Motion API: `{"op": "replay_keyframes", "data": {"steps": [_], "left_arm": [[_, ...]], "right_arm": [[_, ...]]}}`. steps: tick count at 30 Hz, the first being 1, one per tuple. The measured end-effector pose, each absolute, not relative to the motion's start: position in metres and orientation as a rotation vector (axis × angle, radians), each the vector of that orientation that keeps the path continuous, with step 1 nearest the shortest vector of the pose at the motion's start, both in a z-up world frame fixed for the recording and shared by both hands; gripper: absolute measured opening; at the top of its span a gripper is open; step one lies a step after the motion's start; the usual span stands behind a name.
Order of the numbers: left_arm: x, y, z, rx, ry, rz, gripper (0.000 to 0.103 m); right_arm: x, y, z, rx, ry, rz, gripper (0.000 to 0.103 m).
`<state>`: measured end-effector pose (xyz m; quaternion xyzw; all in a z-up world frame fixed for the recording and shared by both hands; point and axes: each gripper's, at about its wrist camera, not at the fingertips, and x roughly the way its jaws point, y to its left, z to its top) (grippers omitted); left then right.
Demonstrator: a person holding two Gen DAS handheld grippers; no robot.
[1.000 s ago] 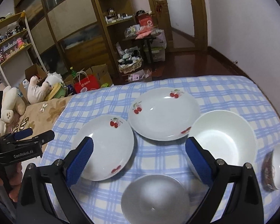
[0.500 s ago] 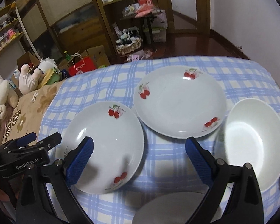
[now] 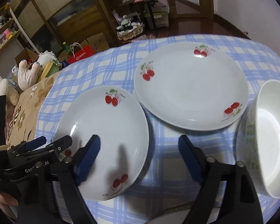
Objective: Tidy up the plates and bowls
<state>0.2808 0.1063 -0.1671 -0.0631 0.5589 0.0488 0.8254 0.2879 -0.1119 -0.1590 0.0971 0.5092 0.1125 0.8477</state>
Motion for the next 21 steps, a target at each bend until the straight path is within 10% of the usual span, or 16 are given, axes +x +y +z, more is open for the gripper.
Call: {"op": "replay_keyframes", "data": {"steps": [2, 8, 21], "left_arm": [[0.281, 0.106, -0.173, -0.157, 1.218, 0.082, 0.056], [0.28, 0.109, -0.176, -0.184, 1.197, 0.092, 0.042], [0.272, 0.119, -0.172, -0.3, 1.15, 0.065, 0.019]], "right_arm": [[0.292, -0.107, -0.166, 0.195, 1.109, 0.263, 0.046], [0.289, -0.097, -0.175, 0.11, 1.12, 0.227, 0.019], [0.28, -0.107, -0.166, 0.142, 1.093, 0.24, 0.013]]}}
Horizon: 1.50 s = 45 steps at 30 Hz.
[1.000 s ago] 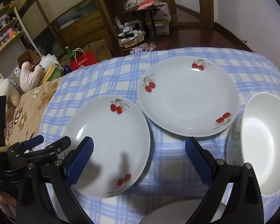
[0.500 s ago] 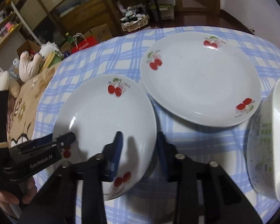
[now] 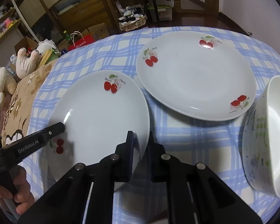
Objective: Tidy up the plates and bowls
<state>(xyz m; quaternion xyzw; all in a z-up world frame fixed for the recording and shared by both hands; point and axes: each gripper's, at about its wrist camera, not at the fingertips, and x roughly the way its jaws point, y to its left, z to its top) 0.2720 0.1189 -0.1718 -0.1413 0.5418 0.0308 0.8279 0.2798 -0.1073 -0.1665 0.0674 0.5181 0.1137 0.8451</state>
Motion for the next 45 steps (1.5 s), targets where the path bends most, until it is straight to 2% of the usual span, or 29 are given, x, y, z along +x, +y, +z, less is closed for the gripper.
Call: {"op": "replay_keyframes", "data": {"steps": [28, 45], "left_arm": [[0.245, 0.11, -0.137, -0.247, 1.091, 0.068, 0.015], [0.178, 0.088, -0.081, -0.235, 0.973, 0.011, 0.012]], "right_arm": [[0.245, -0.119, -0.135, 0.188, 1.006, 0.236, 0.011], [0.185, -0.147, -0.085, 0.209, 0.931, 0.243, 0.011]]}}
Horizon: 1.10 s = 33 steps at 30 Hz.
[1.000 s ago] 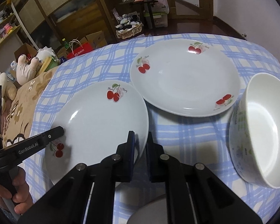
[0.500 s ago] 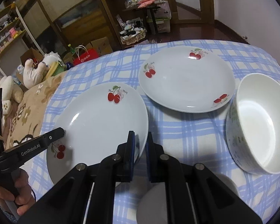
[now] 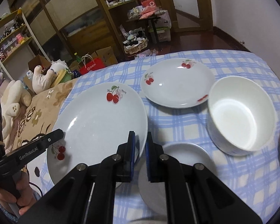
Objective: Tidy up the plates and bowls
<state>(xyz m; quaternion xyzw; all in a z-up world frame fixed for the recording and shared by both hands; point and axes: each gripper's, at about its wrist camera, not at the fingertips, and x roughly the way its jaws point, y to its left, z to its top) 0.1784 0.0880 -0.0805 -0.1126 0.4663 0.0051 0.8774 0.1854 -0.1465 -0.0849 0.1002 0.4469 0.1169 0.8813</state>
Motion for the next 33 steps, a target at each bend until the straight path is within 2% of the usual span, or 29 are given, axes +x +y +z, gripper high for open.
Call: {"op": "replay_keyframes", "data": {"steps": [16, 33], "left_arm": [[0.107, 0.035, -0.048, -0.156, 0.942, -0.09, 0.011], [0.053, -0.008, -0.05, -0.051, 0.966, -0.151, 0.012]], "right_arm": [[0.103, -0.196, -0.051, 0.228, 0.892, 0.188, 0.011], [0.034, -0.232, -0.057, 0.262, 0.916, 0.126, 0.011]]}}
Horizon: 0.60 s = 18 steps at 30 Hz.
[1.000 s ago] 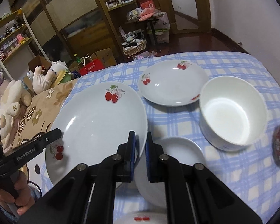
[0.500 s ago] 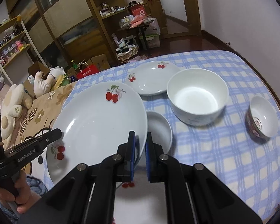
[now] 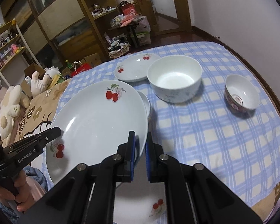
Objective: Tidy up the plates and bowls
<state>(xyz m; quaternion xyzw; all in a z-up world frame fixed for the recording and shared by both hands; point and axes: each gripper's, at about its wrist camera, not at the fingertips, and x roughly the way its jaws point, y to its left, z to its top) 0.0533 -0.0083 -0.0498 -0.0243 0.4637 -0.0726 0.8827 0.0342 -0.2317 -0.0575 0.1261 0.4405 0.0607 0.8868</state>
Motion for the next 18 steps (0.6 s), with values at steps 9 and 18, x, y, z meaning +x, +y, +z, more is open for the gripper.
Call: {"op": "replay_keyframes", "data": {"steps": [9, 18], "left_arm": [[0.052, -0.023, -0.076, 0.015, 1.035, -0.184, 0.013], [0.051, -0.026, -0.089, 0.035, 1.074, -0.157, 0.013]], "right_arm": [[0.019, -0.242, -0.084, 0.274, 0.976, 0.098, 0.011], [0.014, -0.242, -0.1, 0.295, 1.01, 0.095, 0.011]]}}
